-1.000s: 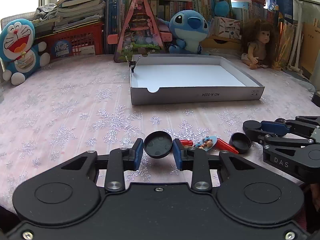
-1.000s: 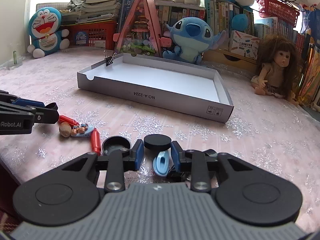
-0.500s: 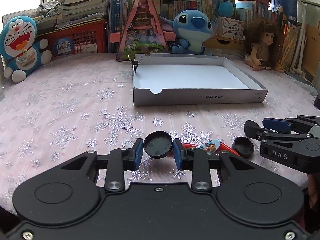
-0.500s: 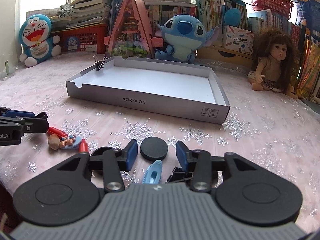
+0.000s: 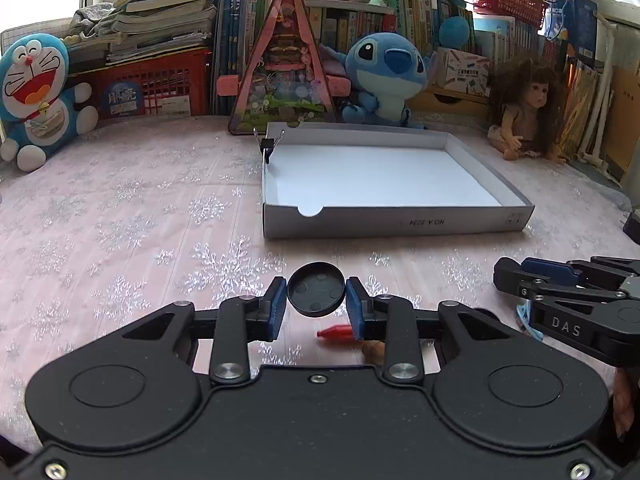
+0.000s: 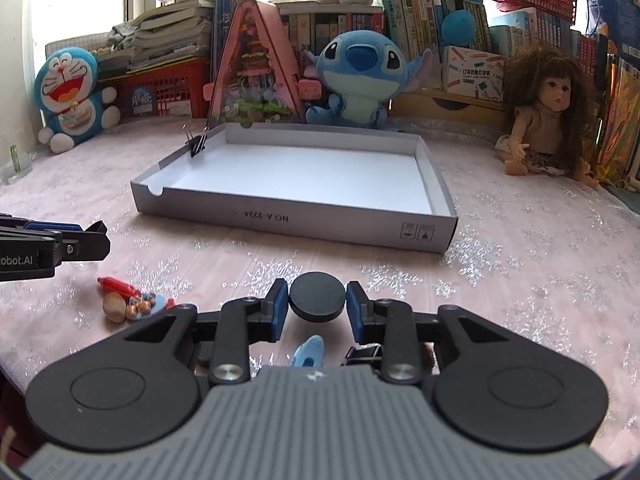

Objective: Organize rigid objects
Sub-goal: 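Carry the black lid in the left gripper over the white tray while the right gripper carries its lid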

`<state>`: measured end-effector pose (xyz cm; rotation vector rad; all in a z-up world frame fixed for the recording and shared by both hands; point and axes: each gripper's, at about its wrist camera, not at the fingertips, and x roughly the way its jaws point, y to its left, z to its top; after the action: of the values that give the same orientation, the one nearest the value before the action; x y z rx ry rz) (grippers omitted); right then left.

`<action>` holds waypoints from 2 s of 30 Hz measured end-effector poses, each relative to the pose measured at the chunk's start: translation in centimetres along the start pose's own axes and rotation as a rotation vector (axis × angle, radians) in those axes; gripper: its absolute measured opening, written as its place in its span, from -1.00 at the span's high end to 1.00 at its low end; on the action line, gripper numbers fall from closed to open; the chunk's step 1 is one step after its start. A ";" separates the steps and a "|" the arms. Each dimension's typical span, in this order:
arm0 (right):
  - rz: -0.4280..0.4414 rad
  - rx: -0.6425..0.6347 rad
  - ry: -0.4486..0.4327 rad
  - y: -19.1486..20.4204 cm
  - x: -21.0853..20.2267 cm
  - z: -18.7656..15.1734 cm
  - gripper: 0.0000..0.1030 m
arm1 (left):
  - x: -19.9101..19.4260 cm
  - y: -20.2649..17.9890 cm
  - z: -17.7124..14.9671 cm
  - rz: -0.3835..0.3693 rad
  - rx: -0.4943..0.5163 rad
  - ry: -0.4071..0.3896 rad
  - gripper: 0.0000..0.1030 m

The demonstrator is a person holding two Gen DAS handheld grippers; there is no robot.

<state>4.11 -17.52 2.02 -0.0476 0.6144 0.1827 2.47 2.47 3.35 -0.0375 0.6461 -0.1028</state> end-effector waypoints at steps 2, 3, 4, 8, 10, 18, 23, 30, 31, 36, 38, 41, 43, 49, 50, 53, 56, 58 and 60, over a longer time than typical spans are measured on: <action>0.002 0.011 -0.008 -0.4 -0.2 0.4 0.28 | 0.2 0.1 0.6 -0.007 -0.003 -0.002 0.42; 0.004 0.017 -0.013 -0.5 -0.3 0.6 0.28 | 0.2 0.1 0.9 -0.010 -0.003 -0.004 0.42; 0.006 0.019 -0.016 -0.7 -0.4 0.8 0.28 | 0.3 0.2 1.3 -0.013 -0.004 -0.006 0.42; 0.008 0.024 -0.037 -1.3 -0.7 1.9 0.28 | 0.8 0.4 3.0 -0.027 -0.020 -0.012 0.42; 0.017 0.031 -0.044 -1.7 -0.8 2.7 0.28 | 1.1 0.3 4.0 -0.034 -0.022 -0.015 0.42; 0.062 0.060 -0.023 -3.4 0.5 6.0 0.28 | 3.2 -0.1 8.0 -0.073 -0.037 -0.003 0.42; 0.109 0.085 0.024 -4.7 2.3 8.5 0.28 | 5.4 0.1 10.8 -0.085 -0.042 0.038 0.42; 0.166 0.181 0.133 -6.5 6.7 10.9 0.28 | 11.0 0.5 13.4 -0.178 -0.120 0.160 0.42; 0.166 0.199 0.148 -6.7 7.4 11.0 0.28 | 11.9 0.6 13.5 -0.180 -0.135 0.180 0.42; 0.173 0.270 0.230 -7.6 10.3 11.6 0.28 | 15.5 0.1 14.1 -0.149 -0.116 0.265 0.42; 0.154 0.262 0.244 -7.5 11.1 11.9 0.28 | 16.4 -0.2 14.2 -0.126 -0.096 0.281 0.42; 0.119 0.225 0.262 -7.1 12.0 12.1 0.27 | 17.2 -0.7 14.2 -0.098 -0.066 0.288 0.42; 0.101 0.209 0.270 -6.8 12.6 12.0 0.27 | 17.6 -0.9 14.1 -0.080 -0.050 0.291 0.42; 0.032 0.127 0.263 -5.9 13.6 11.5 0.27 | 18.5 -1.5 13.6 -0.034 0.003 0.286 0.42; 0.020 0.121 0.265 -5.9 13.7 11.5 0.27 | 18.6 -1.6 13.5 -0.031 0.006 0.286 0.42; 0.002 0.102 0.269 -5.7 14.1 11.3 0.27 | 18.9 -1.8 13.4 -0.026 0.013 0.293 0.42; -0.009 0.085 0.270 -5.5 14.3 11.1 0.27 | 19.2 -1.9 13.2 -0.019 0.021 0.295 0.42; -0.012 0.084 0.274 -5.5 14.6 11.0 0.27 | 19.3 -1.9 13.1 -0.016 0.023 0.293 0.42; -0.020 0.073 0.277 -5.5 14.7 10.8 0.27 | 19.3 -2.0 13.1 -0.011 0.033 0.289 0.42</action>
<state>23.08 -19.53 2.30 -0.0082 0.8962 0.1349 25.49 -1.51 2.38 0.0060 0.9327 -0.1303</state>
